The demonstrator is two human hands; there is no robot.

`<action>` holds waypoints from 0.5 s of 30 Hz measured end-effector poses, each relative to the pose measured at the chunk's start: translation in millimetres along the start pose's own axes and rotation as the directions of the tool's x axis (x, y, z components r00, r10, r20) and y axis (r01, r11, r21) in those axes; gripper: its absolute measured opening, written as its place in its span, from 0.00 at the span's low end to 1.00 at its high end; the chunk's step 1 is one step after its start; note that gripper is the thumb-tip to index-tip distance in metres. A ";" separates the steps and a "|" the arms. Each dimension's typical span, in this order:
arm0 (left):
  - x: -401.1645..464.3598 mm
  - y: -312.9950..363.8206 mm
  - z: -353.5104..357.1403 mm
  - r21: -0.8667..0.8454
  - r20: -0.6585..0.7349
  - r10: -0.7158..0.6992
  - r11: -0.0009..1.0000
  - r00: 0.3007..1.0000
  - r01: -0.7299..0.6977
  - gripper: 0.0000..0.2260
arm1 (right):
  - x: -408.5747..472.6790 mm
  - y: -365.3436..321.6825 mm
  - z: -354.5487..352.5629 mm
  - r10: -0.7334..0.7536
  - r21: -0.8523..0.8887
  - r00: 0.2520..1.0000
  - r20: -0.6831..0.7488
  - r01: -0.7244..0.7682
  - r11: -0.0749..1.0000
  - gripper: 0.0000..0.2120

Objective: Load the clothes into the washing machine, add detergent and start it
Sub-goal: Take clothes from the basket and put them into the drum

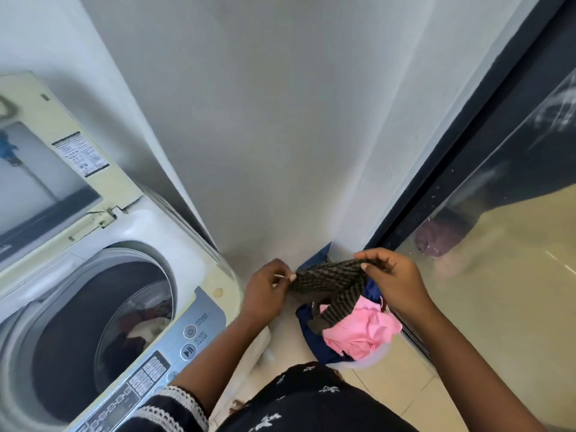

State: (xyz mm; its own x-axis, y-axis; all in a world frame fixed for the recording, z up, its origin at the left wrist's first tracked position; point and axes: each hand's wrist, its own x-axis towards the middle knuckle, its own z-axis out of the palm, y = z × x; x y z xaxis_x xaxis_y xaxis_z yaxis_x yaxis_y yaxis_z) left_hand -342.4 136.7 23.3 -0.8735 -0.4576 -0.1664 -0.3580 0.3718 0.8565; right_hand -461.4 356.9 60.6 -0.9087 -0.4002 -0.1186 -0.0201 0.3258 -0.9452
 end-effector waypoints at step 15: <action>-22.5 72.5 -28.3 0.070 0.128 0.431 0.895 0.893 -0.441 0.02 | 2.9 39.0 52.2 0.201 -0.594 0.896 0.396 0.083 0.800 0.44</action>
State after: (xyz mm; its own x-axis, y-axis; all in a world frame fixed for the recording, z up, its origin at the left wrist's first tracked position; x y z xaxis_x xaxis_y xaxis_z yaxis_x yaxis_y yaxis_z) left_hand -339.3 151.1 102.9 -0.9767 -0.1454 0.1575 0.0419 0.5914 0.8053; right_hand -443.0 323.7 7.5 -0.6534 -0.6323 -0.4162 -0.3394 0.7361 -0.5856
